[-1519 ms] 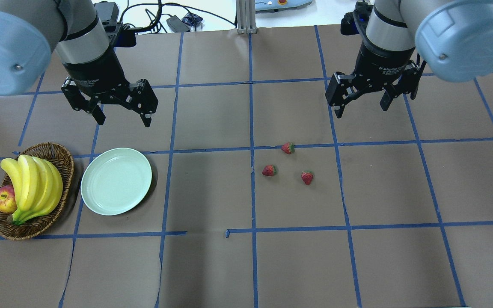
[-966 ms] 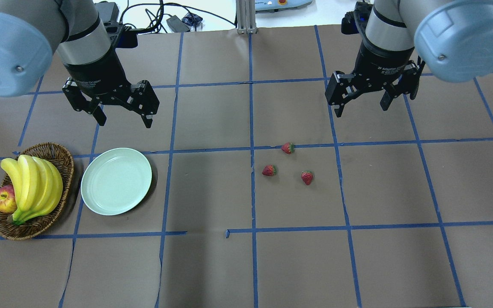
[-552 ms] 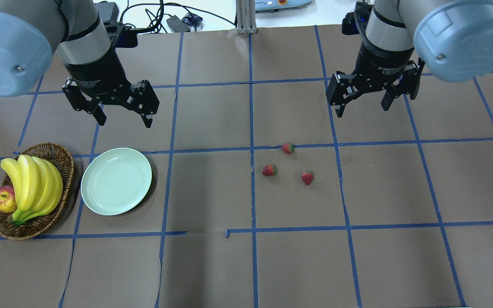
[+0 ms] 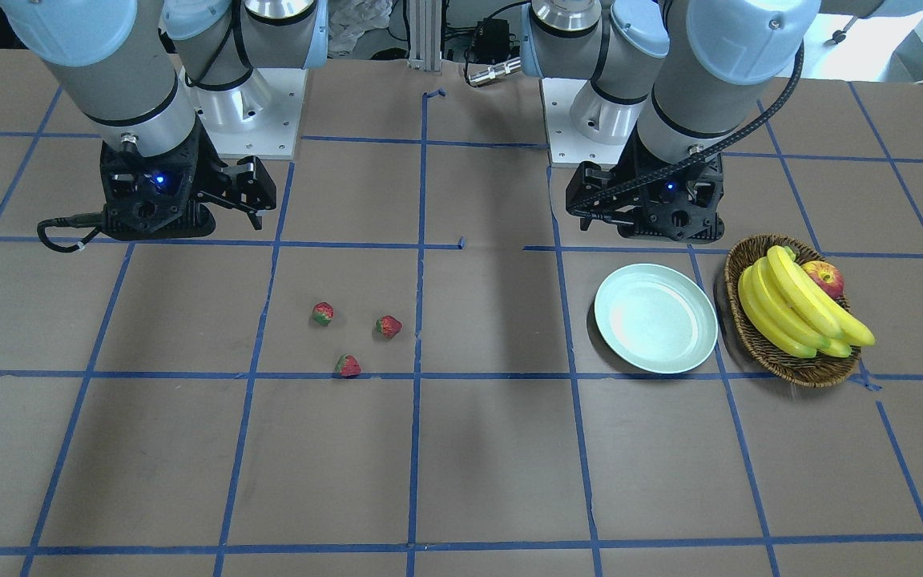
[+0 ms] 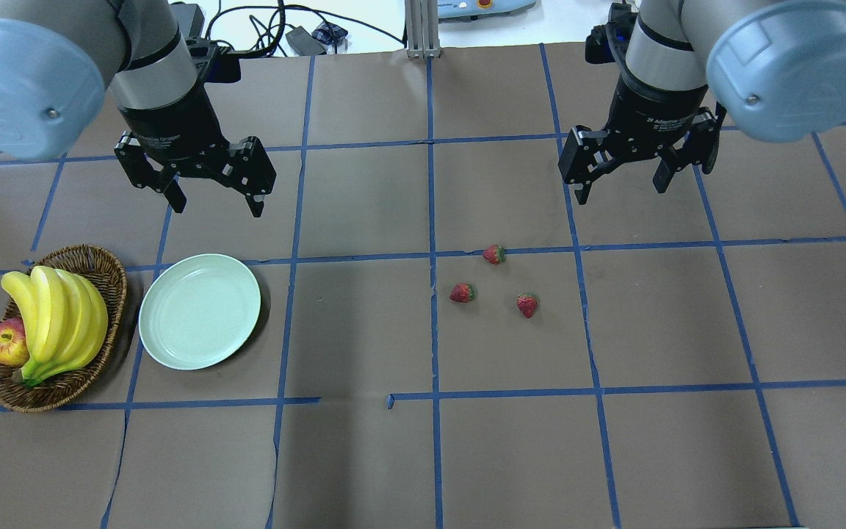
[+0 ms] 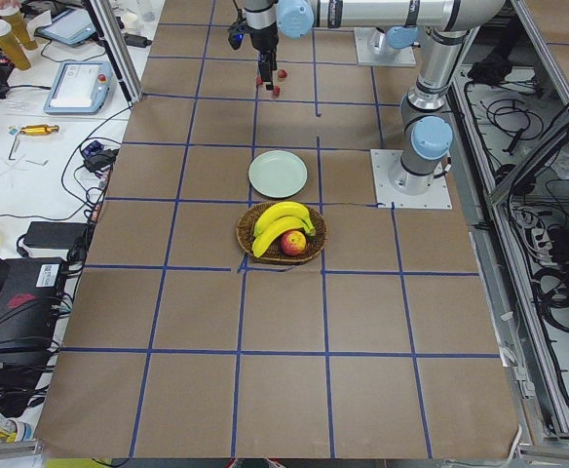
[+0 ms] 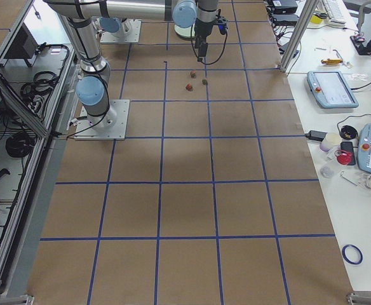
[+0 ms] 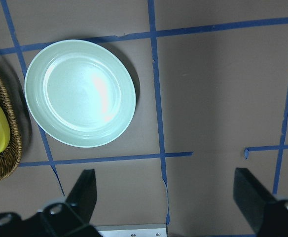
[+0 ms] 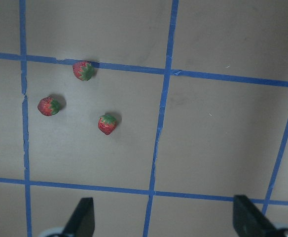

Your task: Collect all strawberries into plate

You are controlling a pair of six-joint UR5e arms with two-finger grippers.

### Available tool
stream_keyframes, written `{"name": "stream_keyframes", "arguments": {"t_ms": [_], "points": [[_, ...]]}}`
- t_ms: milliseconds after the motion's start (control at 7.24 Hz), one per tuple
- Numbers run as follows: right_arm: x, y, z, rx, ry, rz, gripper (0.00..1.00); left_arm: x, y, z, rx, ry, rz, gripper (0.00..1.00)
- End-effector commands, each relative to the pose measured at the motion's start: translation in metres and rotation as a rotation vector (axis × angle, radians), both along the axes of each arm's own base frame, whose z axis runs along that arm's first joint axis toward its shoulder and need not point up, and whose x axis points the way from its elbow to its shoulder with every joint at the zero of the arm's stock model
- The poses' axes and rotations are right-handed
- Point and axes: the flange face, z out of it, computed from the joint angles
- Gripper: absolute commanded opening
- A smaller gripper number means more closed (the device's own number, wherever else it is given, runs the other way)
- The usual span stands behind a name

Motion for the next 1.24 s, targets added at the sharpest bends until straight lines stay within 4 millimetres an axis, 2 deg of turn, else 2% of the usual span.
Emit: {"name": "stream_keyframes", "arguments": {"t_ms": [0, 276, 690, 828, 1104], "points": [[0.002, 0.0, -0.009, 0.018, -0.008, 0.001, 1.0, 0.001, 0.0, -0.004, 0.007, -0.002, 0.0, 1.0], [0.014, -0.008, -0.023, 0.017, -0.006, 0.003, 1.0, 0.001, -0.001, -0.006, 0.008, 0.0, 0.0, 1.0], [0.018, -0.015, -0.036, 0.029, -0.004, -0.008, 1.0, 0.001, -0.001, -0.007, 0.01, 0.0, 0.0, 1.0], [0.022, -0.027, -0.046, 0.003, -0.007, -0.008, 1.0, 0.001, -0.001, -0.007, 0.01, 0.0, 0.0, 1.0], [0.054, -0.038, -0.085, -0.003, -0.055, 0.02, 1.0, 0.001, -0.003, -0.008, 0.004, 0.0, 0.0, 1.0]]}}
